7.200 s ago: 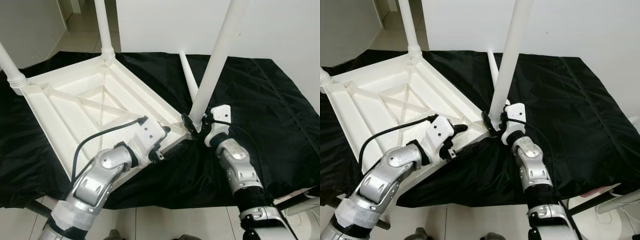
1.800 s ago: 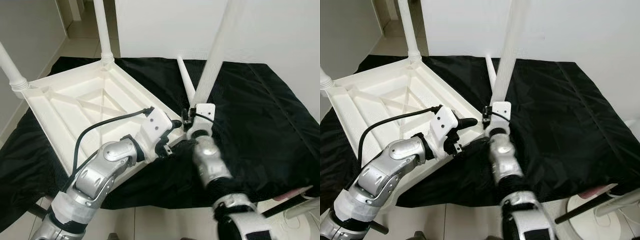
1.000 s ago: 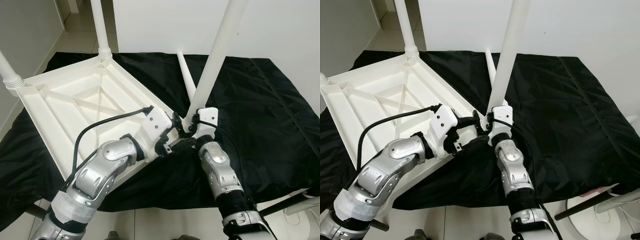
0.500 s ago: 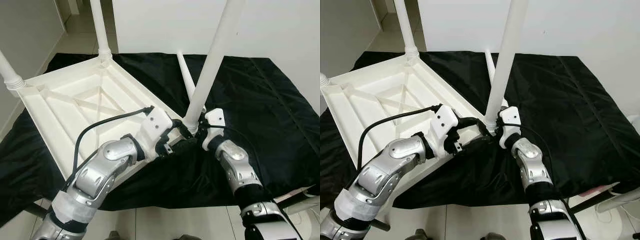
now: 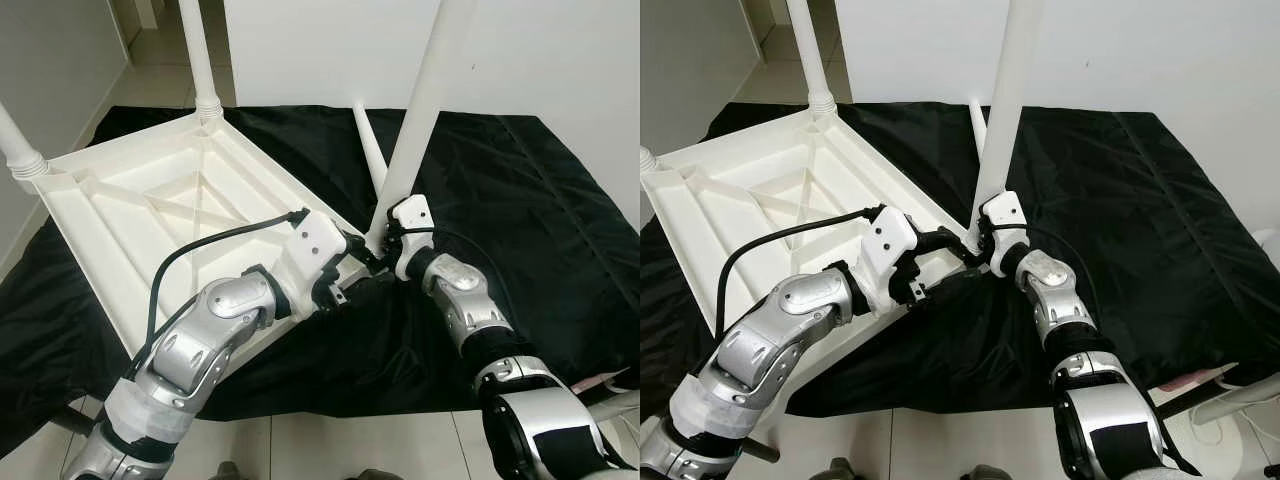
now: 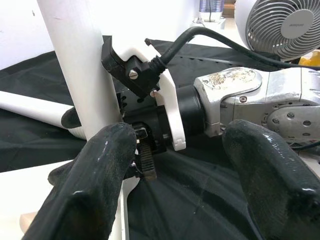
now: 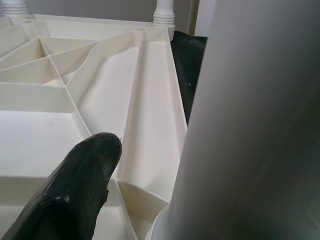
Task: Building children table
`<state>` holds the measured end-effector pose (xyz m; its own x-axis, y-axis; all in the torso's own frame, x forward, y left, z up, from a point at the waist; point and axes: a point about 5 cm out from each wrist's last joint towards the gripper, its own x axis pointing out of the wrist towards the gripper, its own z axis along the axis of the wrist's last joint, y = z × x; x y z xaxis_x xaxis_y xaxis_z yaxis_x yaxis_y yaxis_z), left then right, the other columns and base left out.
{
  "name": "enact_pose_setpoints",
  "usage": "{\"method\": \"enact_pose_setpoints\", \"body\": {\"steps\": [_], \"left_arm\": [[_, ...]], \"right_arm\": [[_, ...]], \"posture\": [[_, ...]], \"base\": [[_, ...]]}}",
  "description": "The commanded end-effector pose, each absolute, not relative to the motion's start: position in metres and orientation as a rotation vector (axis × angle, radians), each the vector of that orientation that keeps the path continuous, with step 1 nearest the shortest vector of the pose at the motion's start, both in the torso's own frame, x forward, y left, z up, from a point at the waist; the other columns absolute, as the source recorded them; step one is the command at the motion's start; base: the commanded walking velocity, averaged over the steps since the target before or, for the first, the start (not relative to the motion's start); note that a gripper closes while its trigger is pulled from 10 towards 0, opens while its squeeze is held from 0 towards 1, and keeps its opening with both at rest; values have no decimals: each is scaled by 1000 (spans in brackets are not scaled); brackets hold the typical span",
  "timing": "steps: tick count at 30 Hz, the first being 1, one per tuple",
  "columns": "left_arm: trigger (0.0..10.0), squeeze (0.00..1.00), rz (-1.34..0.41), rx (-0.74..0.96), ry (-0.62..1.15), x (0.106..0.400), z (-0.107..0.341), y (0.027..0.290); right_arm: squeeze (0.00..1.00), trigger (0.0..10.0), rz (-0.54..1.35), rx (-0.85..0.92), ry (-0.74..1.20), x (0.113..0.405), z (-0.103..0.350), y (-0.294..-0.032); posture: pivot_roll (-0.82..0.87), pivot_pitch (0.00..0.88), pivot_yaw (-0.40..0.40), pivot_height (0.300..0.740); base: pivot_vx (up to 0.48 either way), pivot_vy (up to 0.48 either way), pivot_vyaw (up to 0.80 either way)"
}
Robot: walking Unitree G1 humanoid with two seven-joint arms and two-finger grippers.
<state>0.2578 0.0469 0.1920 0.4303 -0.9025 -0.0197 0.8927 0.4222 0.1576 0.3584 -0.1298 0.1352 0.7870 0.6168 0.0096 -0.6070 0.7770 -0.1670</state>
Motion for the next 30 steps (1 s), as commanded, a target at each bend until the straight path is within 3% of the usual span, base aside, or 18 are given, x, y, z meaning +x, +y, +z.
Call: {"method": "enact_pose_setpoints", "body": {"steps": [1, 9, 15, 30], "left_arm": [[10000, 0, -1124, 159, -80, 257, 194, 49], [10000, 0, -1044, 193, -110, 263, 195, 53], [10000, 0, -880, 294, -48, 286, 182, 64], [10000, 0, -780, 339, -8, 301, 177, 67]], "right_arm": [[0, 10000, 650, -121, -106, 356, 136, -129], [0, 10000, 568, -40, -216, 332, 132, -132], [0, 10000, 454, 26, -263, 314, 134, -141], [0, 10000, 395, 23, -273, 293, 136, -152]], "posture": [[27, 0, -25, 740], [18, 11, -21, 740], [-21, 24, 17, 740], [-36, 12, 22, 740]], "base": [[0, 0, 0], [0, 0, 0], [0, 0, 0], [0, 0, 0]]}}
